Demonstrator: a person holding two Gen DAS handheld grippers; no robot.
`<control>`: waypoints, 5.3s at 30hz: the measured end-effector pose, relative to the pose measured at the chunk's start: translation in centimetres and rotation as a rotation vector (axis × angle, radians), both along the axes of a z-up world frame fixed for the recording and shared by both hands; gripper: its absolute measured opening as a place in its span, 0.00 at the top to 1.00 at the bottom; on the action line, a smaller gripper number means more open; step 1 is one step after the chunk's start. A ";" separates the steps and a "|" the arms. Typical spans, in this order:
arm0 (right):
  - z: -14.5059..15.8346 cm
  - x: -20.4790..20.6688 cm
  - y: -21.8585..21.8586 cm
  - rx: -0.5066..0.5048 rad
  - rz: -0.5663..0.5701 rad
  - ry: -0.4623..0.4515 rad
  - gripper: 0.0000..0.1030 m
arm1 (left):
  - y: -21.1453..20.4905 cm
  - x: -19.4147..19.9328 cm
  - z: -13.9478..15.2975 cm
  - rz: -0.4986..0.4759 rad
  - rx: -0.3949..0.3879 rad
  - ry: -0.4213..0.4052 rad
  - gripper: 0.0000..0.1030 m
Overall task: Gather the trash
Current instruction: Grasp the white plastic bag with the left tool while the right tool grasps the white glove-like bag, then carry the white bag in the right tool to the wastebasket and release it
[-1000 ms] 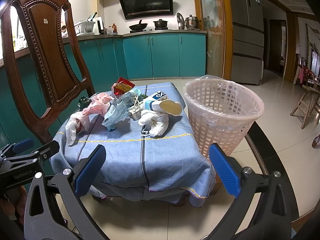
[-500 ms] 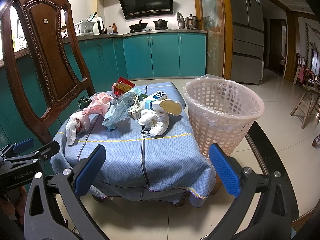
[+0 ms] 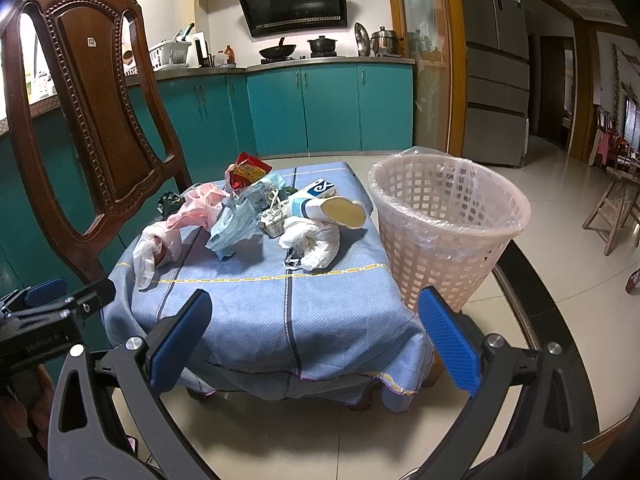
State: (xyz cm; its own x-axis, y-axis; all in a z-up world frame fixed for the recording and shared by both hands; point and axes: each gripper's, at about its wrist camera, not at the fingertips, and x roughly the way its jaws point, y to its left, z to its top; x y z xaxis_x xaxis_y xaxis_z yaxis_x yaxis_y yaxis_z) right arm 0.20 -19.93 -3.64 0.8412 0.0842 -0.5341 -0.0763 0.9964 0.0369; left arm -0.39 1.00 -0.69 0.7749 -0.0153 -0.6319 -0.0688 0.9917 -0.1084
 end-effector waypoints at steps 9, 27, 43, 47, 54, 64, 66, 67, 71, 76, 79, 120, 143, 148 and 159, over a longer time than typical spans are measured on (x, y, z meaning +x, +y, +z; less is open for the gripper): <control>0.0 -0.1 -0.5 0.018 0.005 0.050 0.03 | 2.9 0.8 -0.2 0.025 -0.024 0.076 0.03; -5.0 15.4 0.8 -0.036 0.007 0.248 0.24 | 1.8 15.6 -4.3 0.053 0.162 0.248 0.19; -6.8 17.5 0.1 0.039 0.024 0.306 0.31 | 4.2 12.3 0.2 -0.012 -0.010 0.141 0.91; -7.5 18.2 0.5 0.023 0.023 0.314 0.40 | 4.8 9.7 3.9 -0.055 -0.086 -0.077 0.91; -6.8 17.8 1.1 0.037 0.084 0.296 0.76 | 4.5 9.7 3.9 -0.060 -0.115 -0.080 0.91; -0.9 14.0 2.1 0.092 0.170 0.132 0.77 | 3.4 9.5 3.8 -0.096 -0.128 -0.057 0.91; -0.3 13.6 2.2 0.086 0.177 0.109 0.77 | 2.8 10.0 3.7 -0.096 -0.126 -0.047 0.91; 0.1 13.4 2.2 0.082 0.181 0.094 0.77 | 2.6 9.9 3.6 -0.096 -0.126 -0.046 0.91; 0.9 12.8 2.4 0.079 0.197 0.083 0.77 | 2.0 10.0 3.2 -0.104 -0.110 -0.035 0.90; 1.0 12.6 2.0 0.088 0.198 0.083 0.77 | 0.7 11.1 2.5 -0.110 -0.085 -0.013 0.90; 1.1 12.5 1.7 0.095 0.196 0.088 0.77 | 0.4 11.7 1.7 -0.110 -0.071 0.013 0.90; 5.2 13.6 -2.8 0.054 0.056 -0.070 0.77 | 1.1 12.0 1.2 -0.134 -0.019 0.033 0.90; 4.3 20.1 -15.5 0.107 -0.262 -0.034 0.23 | -8.5 15.7 2.7 -0.320 -0.061 0.095 0.90; 5.1 19.1 -17.0 0.146 -0.312 -0.063 0.22 | -15.8 18.6 4.2 -0.440 -0.034 0.068 0.90; 6.6 17.5 -19.5 0.186 -0.403 -0.152 0.22 | -27.8 25.8 3.6 -0.534 -0.024 0.058 0.25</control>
